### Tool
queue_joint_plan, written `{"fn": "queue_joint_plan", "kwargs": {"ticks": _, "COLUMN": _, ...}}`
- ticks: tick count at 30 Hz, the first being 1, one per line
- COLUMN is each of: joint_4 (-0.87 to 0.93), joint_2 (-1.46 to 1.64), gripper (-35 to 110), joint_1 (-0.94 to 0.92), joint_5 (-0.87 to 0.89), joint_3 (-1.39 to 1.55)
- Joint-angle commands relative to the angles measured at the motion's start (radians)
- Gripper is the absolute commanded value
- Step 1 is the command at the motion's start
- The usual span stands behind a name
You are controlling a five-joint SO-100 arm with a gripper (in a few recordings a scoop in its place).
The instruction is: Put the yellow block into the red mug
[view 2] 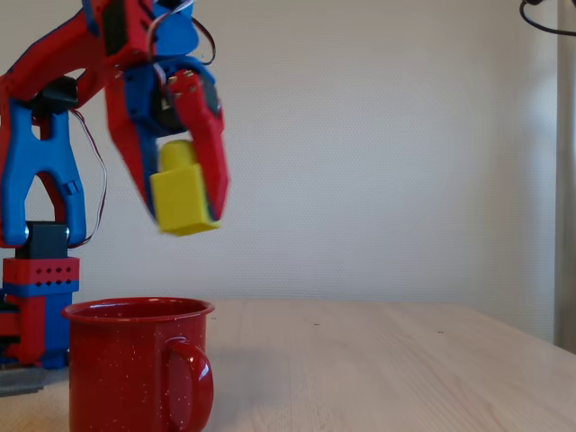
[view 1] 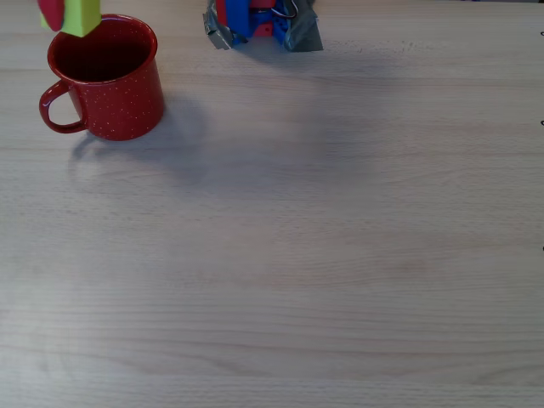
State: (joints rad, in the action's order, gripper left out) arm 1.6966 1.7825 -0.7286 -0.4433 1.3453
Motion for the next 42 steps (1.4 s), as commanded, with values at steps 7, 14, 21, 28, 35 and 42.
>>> {"fn": "queue_joint_plan", "kwargs": {"ticks": 7, "joint_4": 0.038, "joint_2": 0.092, "gripper": 0, "joint_1": -0.123, "joint_5": -0.032, "joint_3": 0.054}}
{"fn": "queue_joint_plan", "kwargs": {"ticks": 14, "joint_4": 0.005, "joint_2": 0.084, "gripper": 0, "joint_1": -0.1, "joint_5": -0.057, "joint_3": 0.161}}
{"fn": "queue_joint_plan", "kwargs": {"ticks": 21, "joint_4": -0.117, "joint_2": 0.078, "gripper": 0, "joint_1": -0.078, "joint_5": -0.055, "joint_3": 0.314}}
{"fn": "queue_joint_plan", "kwargs": {"ticks": 28, "joint_4": -0.201, "joint_2": 0.06, "gripper": 0, "joint_1": -0.077, "joint_5": -0.063, "joint_3": 0.377}}
{"fn": "queue_joint_plan", "kwargs": {"ticks": 35, "joint_4": -0.221, "joint_2": 0.044, "gripper": 8, "joint_1": -0.077, "joint_5": -0.098, "joint_3": 0.399}}
{"fn": "queue_joint_plan", "kwargs": {"ticks": 42, "joint_4": -0.227, "joint_2": 0.044, "gripper": 23, "joint_1": -0.075, "joint_5": -0.11, "joint_3": 0.41}}
